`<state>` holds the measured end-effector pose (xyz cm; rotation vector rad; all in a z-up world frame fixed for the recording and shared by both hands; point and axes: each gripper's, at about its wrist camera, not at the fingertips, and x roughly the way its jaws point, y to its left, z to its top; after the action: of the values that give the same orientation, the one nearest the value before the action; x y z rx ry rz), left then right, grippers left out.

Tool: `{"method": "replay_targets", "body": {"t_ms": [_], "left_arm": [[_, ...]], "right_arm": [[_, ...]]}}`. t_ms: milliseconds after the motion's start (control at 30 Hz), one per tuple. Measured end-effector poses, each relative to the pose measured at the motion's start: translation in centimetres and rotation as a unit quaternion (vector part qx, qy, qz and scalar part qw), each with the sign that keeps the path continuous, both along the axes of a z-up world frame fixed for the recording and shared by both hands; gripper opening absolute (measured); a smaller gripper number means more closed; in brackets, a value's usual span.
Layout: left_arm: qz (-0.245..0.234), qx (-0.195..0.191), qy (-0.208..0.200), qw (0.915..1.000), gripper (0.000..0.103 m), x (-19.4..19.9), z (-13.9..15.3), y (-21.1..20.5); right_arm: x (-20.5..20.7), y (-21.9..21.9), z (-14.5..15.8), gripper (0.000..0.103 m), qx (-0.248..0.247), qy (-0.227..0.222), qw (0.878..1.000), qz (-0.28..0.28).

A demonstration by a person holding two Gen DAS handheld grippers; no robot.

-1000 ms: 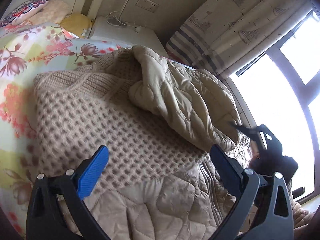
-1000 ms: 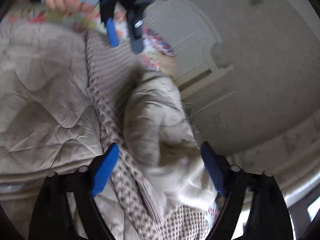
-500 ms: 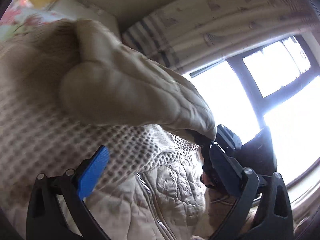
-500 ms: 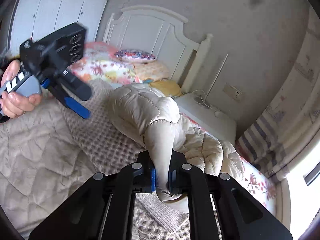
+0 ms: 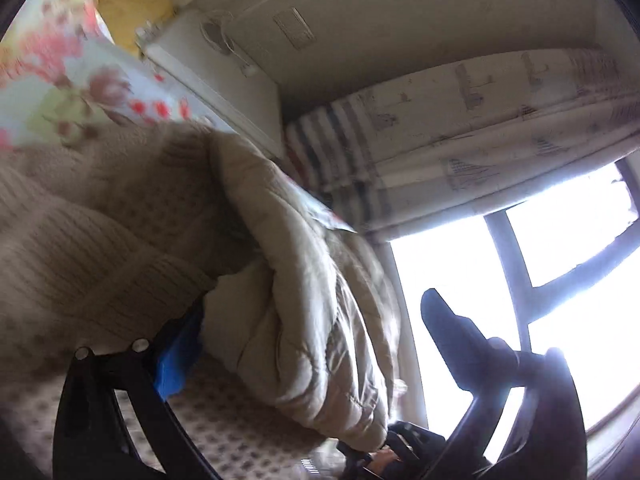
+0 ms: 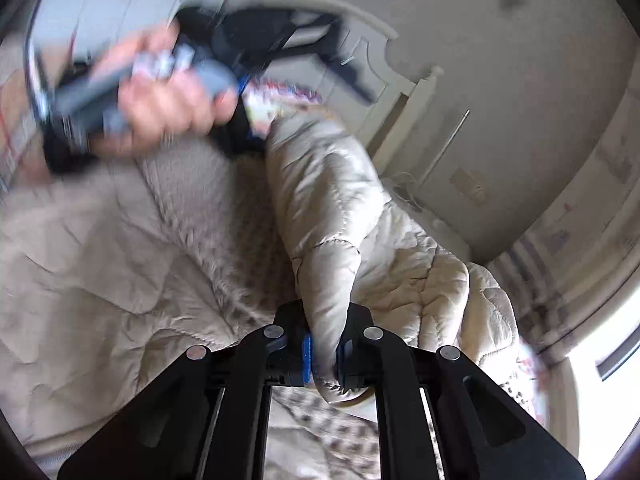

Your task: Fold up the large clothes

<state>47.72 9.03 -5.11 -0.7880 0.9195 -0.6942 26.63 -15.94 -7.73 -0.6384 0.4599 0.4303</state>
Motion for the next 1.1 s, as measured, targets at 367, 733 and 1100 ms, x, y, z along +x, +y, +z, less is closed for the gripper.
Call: {"method": "replay_targets", "body": {"t_ms": [367, 733, 1100], "left_arm": [[-0.032, 0.207, -0.178, 0.9615, 0.100, -8.3, 6.8, -4.7], [-0.040, 0.351, -0.085, 0.9318, 0.101, -7.1, -1.0, -7.0], [0.003, 0.425, -0.190, 0.8849, 0.101, -6.3, 5.3, -12.3]], "right_arm": [[-0.7, 2.7, -2.8, 0.009, -0.068, -0.032, 0.997, -0.015], [-2.3, -2.6, 1.2, 0.022, 0.072, 0.082, 0.994, 0.006], [7.6, -14.1, 6.7, 0.022, 0.220, 0.108, 0.950, -0.195]]}}
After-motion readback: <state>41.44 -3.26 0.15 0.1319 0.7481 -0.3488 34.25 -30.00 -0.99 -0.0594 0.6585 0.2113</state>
